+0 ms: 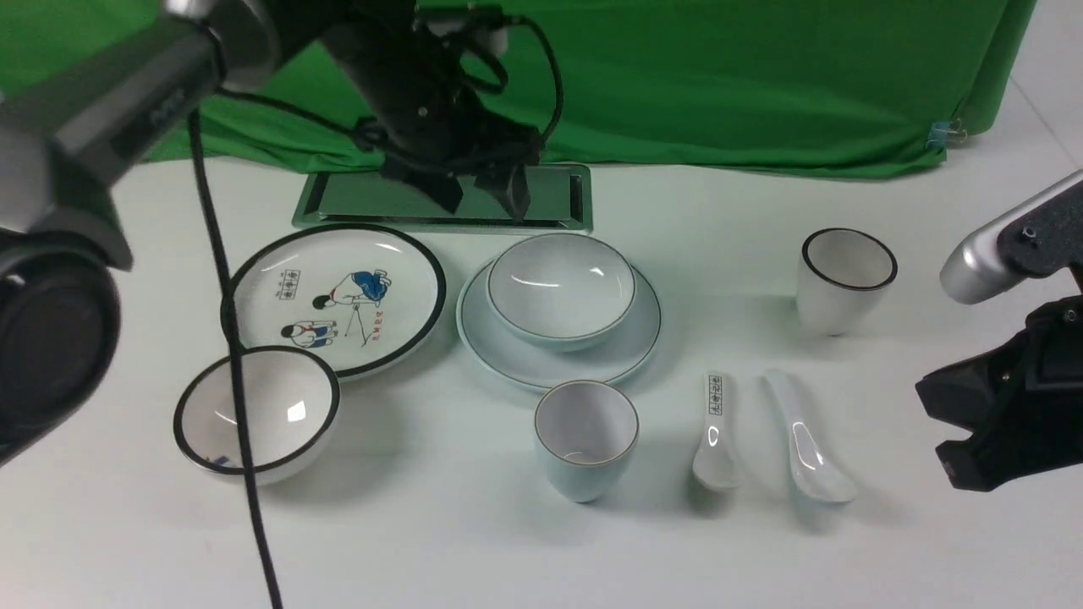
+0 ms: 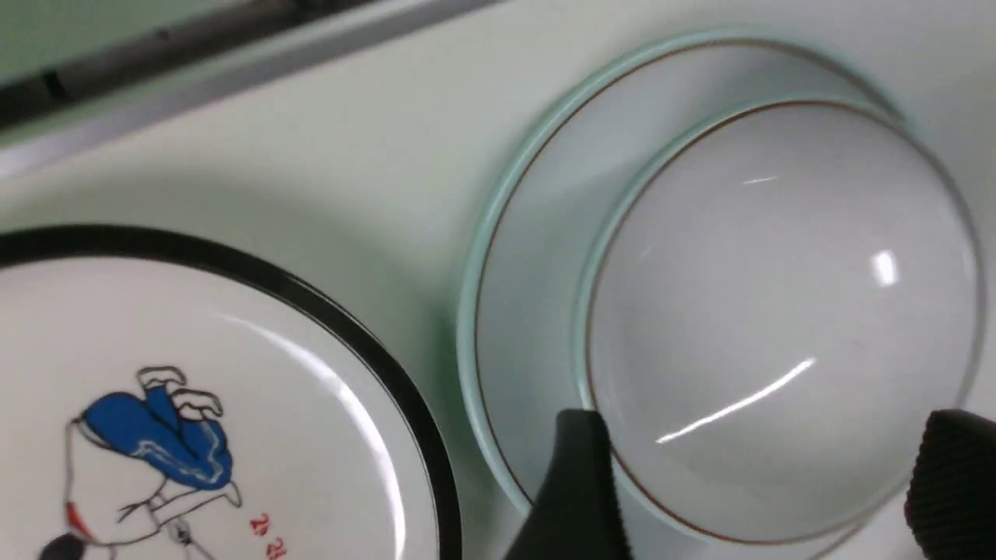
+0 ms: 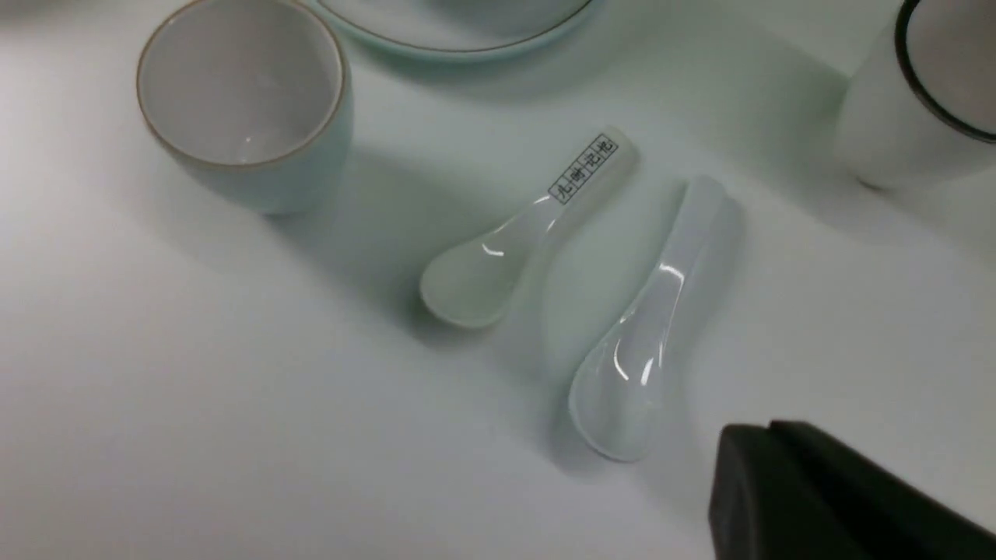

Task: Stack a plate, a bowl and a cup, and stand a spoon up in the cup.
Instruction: Use the left arm to put the blue rice bowl into the blue large plate in the middle, then use the left arm to grab a blue teacup

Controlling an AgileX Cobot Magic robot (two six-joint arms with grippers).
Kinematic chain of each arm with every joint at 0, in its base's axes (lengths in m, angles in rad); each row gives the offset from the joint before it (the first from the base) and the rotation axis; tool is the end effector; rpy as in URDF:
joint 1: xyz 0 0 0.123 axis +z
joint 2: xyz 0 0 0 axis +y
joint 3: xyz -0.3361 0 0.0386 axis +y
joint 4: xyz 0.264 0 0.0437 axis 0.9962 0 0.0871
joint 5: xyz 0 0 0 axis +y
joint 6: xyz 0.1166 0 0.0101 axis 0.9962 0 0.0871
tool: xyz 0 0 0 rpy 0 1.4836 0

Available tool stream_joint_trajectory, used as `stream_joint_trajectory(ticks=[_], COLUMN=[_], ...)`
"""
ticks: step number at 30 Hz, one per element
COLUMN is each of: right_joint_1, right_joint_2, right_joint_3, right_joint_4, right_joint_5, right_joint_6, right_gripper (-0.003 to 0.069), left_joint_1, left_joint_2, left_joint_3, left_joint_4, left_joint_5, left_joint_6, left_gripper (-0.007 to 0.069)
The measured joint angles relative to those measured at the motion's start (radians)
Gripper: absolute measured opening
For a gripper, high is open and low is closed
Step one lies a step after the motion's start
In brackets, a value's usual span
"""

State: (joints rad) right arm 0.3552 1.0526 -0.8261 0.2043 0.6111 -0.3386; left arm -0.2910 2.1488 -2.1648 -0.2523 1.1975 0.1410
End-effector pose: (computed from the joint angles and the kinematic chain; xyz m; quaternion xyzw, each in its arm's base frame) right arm 0.2014 0.0893 0.3389 -0.2601 0.8760 0.0902 0.3960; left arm 0.5023 -0.1788 0.3307 0.1901 0.9453 -0.1419 0.2241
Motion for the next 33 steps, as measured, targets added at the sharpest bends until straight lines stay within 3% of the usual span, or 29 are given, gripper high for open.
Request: stream_joint_trajectory(ticks=[3, 10, 15, 21, 24, 28, 30, 31, 32, 33], right_joint_1=[0.000, 0.000, 0.000, 0.000, 0.000, 0.000, 0.000, 0.000, 0.000, 0.000], right_joint_2=[0.000, 0.000, 0.000, 0.000, 0.000, 0.000, 0.000, 0.000, 0.000, 0.000], right_joint_3=[-0.016, -0.022, -0.022, -0.022, -0.022, -0.022, -0.022, -0.022, -0.022, -0.022], right_joint_4=[-0.004, -0.004, -0.005, -0.006, -0.007, -0.007, -0.007, -0.007, -0.007, -0.007], right_joint_5=[-0.006, -0.021, -0.023, -0.024, -0.027, -0.031, -0.031, -0.031, -0.031, -0.031], right_joint_6=[0.000, 0.000, 0.000, 0.000, 0.000, 0.000, 0.000, 0.000, 0.000, 0.000], right_gripper=[0.0043, 0.0043, 0.0049, 0.0050, 0.0050, 0.0050, 0.0050, 0.0050, 0.0050, 0.0050], left_joint_1=[-0.078, -0.267, -0.317, -0.318, -0.318, -0.318, -0.318, -0.318, -0.316, -0.312], left_joint_2=[-0.136, -0.283, -0.267, -0.228, -0.201, -0.160, -0.156, -0.156, -0.160, -0.167], left_joint_3=[0.078, 0.400, 0.581, 0.640, 0.645, 0.645, 0.645, 0.645, 0.634, 0.617], left_joint_4=[0.096, 0.131, 0.136, 0.173, 0.182, 0.161, 0.159, 0.160, 0.163, 0.165], left_joint_5=[0.000, 0.016, -0.103, -0.237, -0.284, -0.287, -0.282, -0.283, -0.268, -0.254], left_joint_6=[0.000, 0.000, -0.010, -0.053, -0.065, -0.060, -0.045, -0.045, -0.033, -0.026], left_gripper=[0.0535, 0.0538, 0.0538, 0.0518, 0.0455, 0.0253, 0.0114, 0.0100, 0.0028, 0.0002])
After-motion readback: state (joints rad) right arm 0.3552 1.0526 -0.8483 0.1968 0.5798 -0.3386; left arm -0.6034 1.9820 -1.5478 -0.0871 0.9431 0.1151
